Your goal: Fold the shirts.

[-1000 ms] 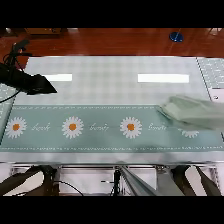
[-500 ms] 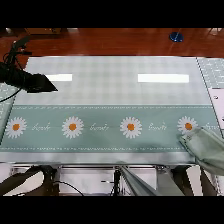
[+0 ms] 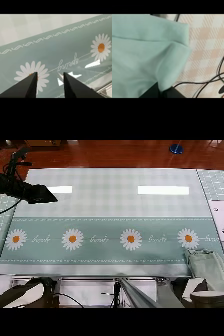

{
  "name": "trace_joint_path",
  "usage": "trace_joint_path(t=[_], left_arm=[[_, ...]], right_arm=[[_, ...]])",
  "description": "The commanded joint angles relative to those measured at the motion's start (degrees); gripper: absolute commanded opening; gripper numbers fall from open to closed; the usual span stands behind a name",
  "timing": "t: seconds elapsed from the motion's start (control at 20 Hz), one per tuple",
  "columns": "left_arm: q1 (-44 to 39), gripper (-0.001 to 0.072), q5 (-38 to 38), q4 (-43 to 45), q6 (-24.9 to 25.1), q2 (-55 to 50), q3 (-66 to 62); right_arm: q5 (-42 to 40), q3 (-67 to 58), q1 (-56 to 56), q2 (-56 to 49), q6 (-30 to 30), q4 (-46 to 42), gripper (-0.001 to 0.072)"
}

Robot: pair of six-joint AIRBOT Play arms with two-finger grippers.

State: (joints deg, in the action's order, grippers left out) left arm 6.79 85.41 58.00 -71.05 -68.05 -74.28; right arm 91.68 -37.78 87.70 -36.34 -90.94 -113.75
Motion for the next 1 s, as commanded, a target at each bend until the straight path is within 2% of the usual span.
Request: trace_joint_path(t=[0.0, 0.05, 0.1, 0.15, 0.25, 0.3, 0.45, 0.55, 0.65, 0.7, 0.75, 0.8, 0.85, 0.95], left_arm=[[-0.02, 0.0392, -1.01, -0.22, -0.13, 0.02, 0.02], [-0.02, 0.0392, -1.4, -0.22, -0.13, 0.02, 0.0], [-0.02, 0.0392, -1.73, -0.22, -0.13, 0.02, 0.02], [-0.02, 0.0392, -1.9, -0.22, -0.15, 0.02, 0.0], [-0.02, 0.0392, -2.08, -0.22, -1.05, 0.02, 0.0], [-0.02, 0.0392, -2.64, -0.22, -2.32, 0.02, 0.0], [-0.02, 0.0392, -4.48, -0.24, -4.92, 0.02, 0.0], [-0.02, 0.0392, -4.85, -0.24, -4.94, 0.02, 0.02], [-0.02, 0.0402, -4.94, -0.24, -4.87, -0.04, 0.02], [-0.04, 0.0408, -5.03, -0.24, -4.55, -0.17, 0.02], [-0.04, 0.0501, -5.51, -0.24, -3.32, -0.37, 0.02], [-0.11, 0.0627, -7.13, -0.24, -1.62, -0.61, 0.02], [-0.17, 0.068, -10.27, -0.24, -0.39, -0.98, 0.02], [-1.44, 0.0679, -20.74, -0.63, -0.09, -1.7, 0.02]], right_arm=[[-8.11, 5.2, 3.43, 0.92, -1.01, -6.82, 0.0026], [-10.05, 5.64, 3.43, 0.9, -0.26, -8.85, 0.0028], [-12.13, 5.77, 3.43, 0.76, 0.55, -10.69, 0.0077], [-14.53, 5.75, 3.43, 0.42, 0.94, -12.9, 0.0177], [-18.4, 5.7, 3.41, -0.44, -0.76, -16.68, 0.0442], [-20.31, 5.68, 3.43, -1.11, -3.32, -17.68, 0.0474], [-24.96, 5.57, 3.41, -3.98, -5.77, -17.68, 0.0475], [-30.91, 2.45, 3.1, -6.1, -9.14, -13.46, 0.0473], [-39.8, -6.4, 0.96, -9.09, -6.56, 1.05, 0.0471], [-44.11, -12.46, -1.86, -11.34, -2.73, 10.14, 0.0465], [-47.45, -20.15, -6.62, -15.13, 1.07, 18.95, 0.045], [-47.39, -28.02, -12.61, -19.8, 3.15, 25.07, 0.045], [-44.52, -36.59, -20.33, -25.4, 5.68, 29.86, 0.045], [-36.06, -50.01, -36.81, -35.36, 8.39, 36.28, 0.045]])
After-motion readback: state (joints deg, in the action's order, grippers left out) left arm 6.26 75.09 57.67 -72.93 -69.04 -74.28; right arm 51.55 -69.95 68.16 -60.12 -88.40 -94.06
